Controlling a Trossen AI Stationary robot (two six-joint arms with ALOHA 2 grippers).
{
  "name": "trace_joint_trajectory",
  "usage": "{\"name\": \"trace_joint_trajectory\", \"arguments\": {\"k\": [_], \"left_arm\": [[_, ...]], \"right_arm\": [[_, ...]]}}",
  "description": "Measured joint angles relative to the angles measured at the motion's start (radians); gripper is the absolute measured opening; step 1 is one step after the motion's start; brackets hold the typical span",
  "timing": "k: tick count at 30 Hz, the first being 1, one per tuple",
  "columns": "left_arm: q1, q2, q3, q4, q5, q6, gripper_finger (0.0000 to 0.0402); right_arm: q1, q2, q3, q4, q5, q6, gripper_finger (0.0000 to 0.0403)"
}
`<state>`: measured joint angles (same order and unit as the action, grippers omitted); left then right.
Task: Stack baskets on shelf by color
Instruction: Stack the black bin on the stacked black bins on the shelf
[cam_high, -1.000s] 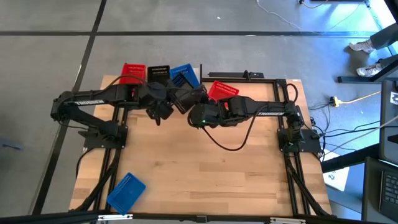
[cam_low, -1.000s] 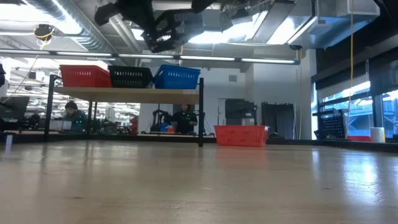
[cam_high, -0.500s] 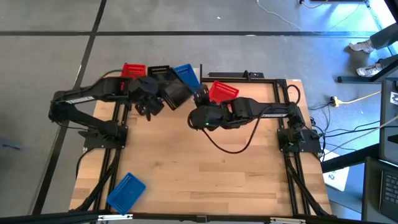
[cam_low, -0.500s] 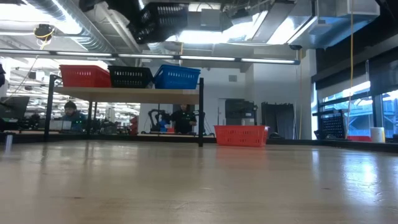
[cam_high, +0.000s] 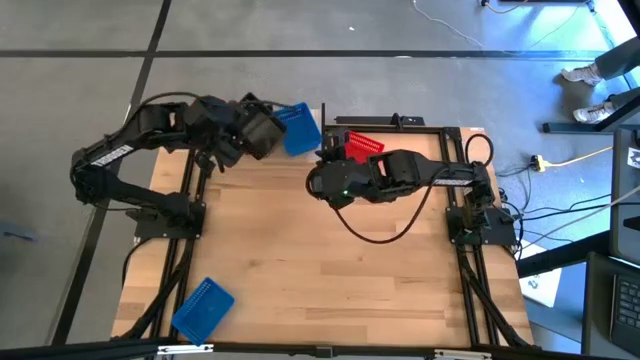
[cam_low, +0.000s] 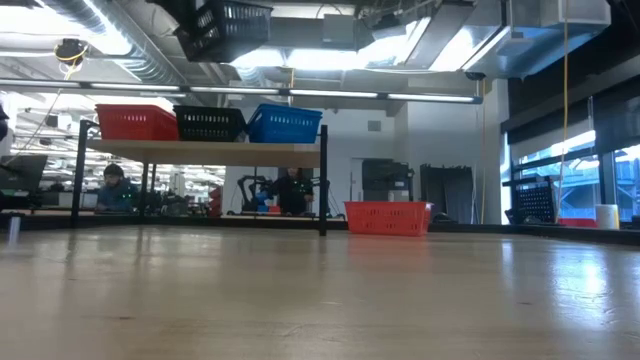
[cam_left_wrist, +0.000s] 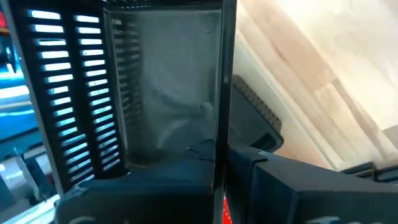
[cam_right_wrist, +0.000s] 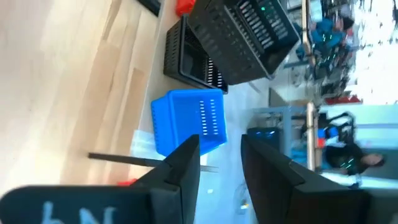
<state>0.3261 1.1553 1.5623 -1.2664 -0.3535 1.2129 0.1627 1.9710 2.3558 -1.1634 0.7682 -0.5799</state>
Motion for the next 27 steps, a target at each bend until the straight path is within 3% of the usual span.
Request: {"name": "trace_joint_trajectory", "arguments": {"k": [9, 16, 27], "left_arm": [[0.083, 0.001, -0.001, -0.009, 0.005, 0.130, 0.0000], [0.154, 0.014, -0.002, -0.064, 0.111, 0.213, 0.0000], [0.254, 0.080, -0.001, -0.056, 0.072, 0.309, 0.0000]], "right_arm": [[0.000, -0.011, 0.000, -0.009, -0.003, 0.135, 0.0119], [0.000, -0.011, -0.001, -0.013, -0.002, 0.138, 0.0119], [0.000, -0.010, -0.001, -0.014, -0.002, 0.135, 0.0119]]}}
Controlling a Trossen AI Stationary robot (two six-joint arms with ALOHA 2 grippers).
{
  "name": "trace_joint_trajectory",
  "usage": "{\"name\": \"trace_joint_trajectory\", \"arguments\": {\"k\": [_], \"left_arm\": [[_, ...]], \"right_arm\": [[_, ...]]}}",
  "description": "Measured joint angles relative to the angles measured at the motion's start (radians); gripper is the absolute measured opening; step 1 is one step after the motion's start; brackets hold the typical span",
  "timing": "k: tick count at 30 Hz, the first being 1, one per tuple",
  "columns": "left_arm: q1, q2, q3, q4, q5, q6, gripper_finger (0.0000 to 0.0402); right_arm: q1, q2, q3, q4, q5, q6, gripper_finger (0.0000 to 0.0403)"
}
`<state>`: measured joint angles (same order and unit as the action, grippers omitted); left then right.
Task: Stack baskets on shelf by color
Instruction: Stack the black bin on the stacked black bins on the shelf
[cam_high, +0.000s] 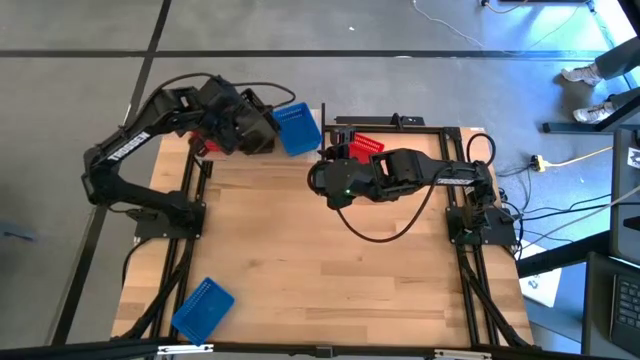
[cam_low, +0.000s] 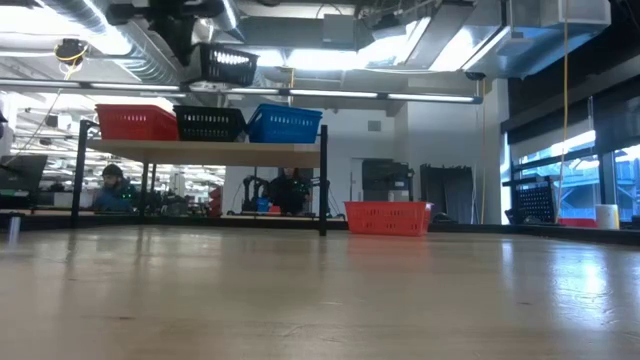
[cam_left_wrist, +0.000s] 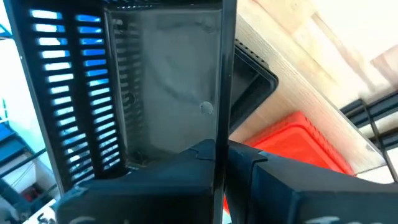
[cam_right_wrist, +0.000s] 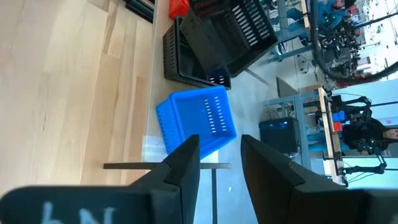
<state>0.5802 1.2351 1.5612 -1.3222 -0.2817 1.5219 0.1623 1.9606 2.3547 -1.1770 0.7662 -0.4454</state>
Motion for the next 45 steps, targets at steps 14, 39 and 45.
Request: {"name": "trace_joint_trajectory", "arguments": {"k": [14, 39, 45], "left_arm": [[0.029, 0.051, 0.000, 0.009, 0.190, -0.098, 0.0000], [-0.037, 0.048, 0.114, 0.138, 0.064, -1.849, 0.0000], [-0.012, 0.048, 0.134, 0.166, 0.124, -2.156, 0.0000]], "right_arm": [[0.000, 0.000, 0.000, -0.076, 0.000, -0.001, 0.0119], [-0.056, 0.001, -0.001, -0.074, 0.001, 0.071, 0.0119], [-0.056, 0.001, -0.001, -0.075, 0.000, 0.071, 0.0120]]}}
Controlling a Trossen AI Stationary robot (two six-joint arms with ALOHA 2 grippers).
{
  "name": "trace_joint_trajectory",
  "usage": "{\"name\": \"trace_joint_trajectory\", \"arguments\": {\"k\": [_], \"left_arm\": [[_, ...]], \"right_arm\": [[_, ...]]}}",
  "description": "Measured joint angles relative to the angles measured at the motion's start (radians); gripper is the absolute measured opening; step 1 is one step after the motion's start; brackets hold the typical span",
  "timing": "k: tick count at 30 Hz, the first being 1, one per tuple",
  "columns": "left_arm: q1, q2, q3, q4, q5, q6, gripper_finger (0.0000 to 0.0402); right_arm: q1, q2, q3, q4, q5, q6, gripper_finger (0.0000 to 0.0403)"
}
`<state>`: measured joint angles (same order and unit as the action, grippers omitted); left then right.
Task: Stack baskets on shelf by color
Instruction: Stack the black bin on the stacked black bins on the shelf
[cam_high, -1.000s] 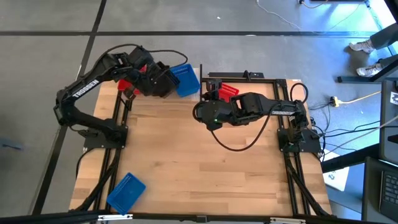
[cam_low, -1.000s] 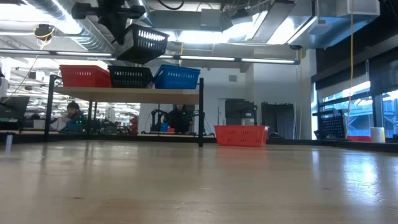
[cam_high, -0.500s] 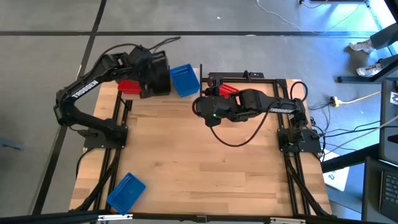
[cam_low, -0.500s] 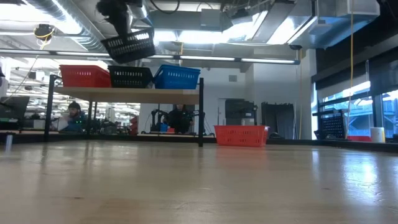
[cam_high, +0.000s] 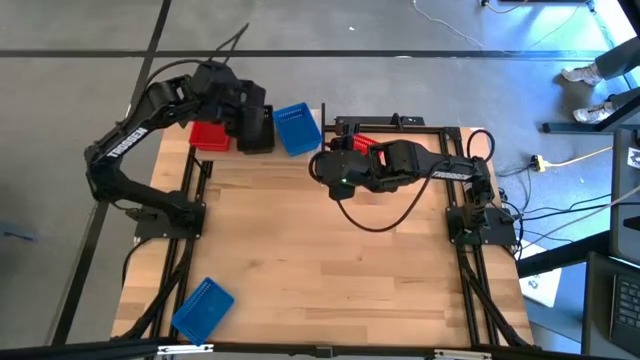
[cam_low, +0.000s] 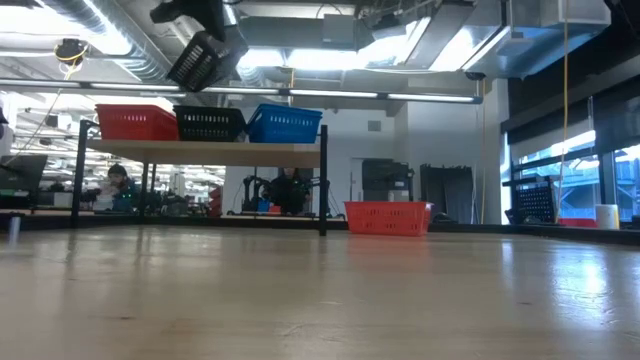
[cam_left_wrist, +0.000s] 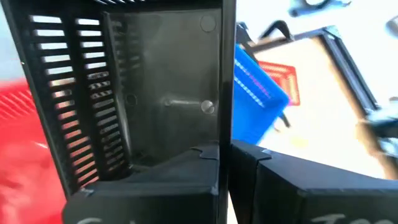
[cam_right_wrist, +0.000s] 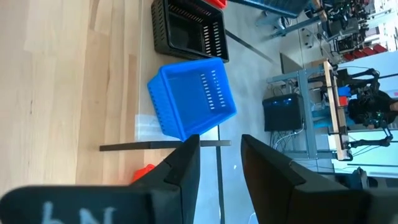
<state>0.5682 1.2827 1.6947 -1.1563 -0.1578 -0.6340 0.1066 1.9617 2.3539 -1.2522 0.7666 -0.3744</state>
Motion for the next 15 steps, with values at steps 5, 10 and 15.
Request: {"name": "trace_joint_trajectory", "arguments": {"k": [5, 10, 15], "left_arm": [[0.040, 0.033, 0.000, 0.000, 0.116, -0.128, 0.0000], [0.095, 0.064, 0.000, -0.010, 0.146, -0.171, 0.0000], [0.114, 0.090, 0.000, -0.010, 0.144, -0.171, 0.0000]], "right_arm": [[0.000, 0.000, 0.000, -0.001, 0.000, 0.000, 0.0120], [0.000, 0.000, 0.000, -0.001, -0.023, 0.000, 0.0119], [0.000, 0.000, 0.000, -0.002, -0.072, 0.000, 0.0119]]}}
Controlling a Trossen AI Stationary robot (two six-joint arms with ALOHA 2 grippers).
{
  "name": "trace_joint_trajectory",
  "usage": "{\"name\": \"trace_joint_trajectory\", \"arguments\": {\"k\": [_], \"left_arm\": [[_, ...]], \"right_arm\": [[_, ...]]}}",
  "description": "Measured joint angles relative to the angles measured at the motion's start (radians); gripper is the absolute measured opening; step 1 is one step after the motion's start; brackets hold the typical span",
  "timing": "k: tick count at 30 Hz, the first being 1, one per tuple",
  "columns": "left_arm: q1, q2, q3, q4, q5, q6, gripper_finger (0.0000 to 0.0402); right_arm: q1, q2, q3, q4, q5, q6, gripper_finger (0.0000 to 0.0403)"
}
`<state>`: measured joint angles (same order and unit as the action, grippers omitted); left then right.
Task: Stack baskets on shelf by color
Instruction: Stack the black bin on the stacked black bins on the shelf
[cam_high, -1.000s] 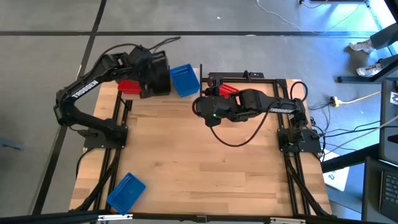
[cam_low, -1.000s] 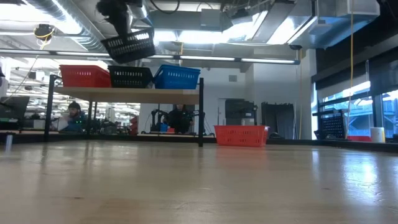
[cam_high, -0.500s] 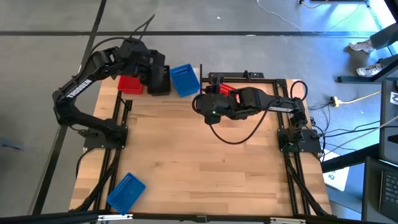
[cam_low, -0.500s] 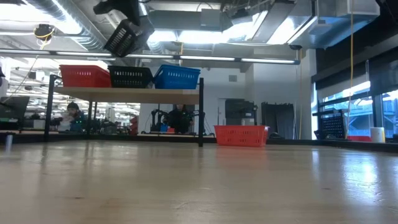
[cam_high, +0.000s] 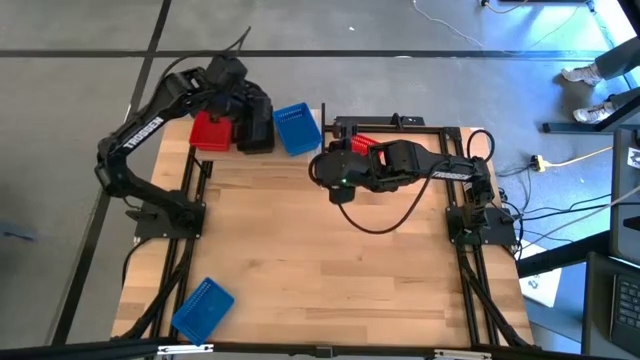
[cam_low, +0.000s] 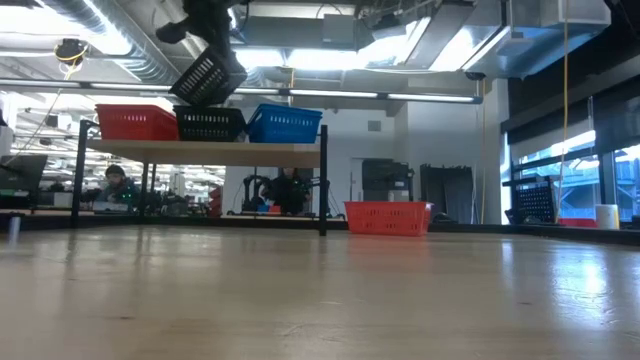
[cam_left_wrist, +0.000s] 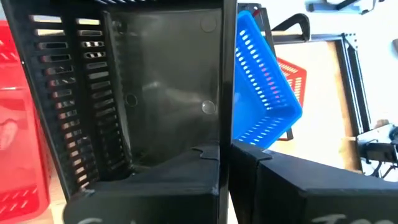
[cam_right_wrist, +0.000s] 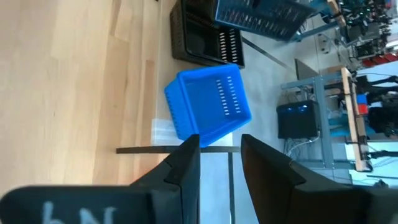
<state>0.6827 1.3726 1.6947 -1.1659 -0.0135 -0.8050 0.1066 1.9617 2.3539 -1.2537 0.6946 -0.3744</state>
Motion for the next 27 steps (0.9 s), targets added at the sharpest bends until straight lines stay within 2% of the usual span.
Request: {"name": "trace_joint_trajectory", "arguments": {"k": [16, 27], "left_arm": [[0.000, 0.016, 0.000, -0.058, -0.047, 0.000, 0.0000], [-0.003, 0.046, 0.000, -0.102, -0.029, 0.003, 0.0002]], "right_arm": [[0.000, 0.000, 0.000, 0.000, -0.011, -0.004, 0.0120], [0.000, 0.000, 0.000, -0.001, -0.011, -0.004, 0.0120]]}}
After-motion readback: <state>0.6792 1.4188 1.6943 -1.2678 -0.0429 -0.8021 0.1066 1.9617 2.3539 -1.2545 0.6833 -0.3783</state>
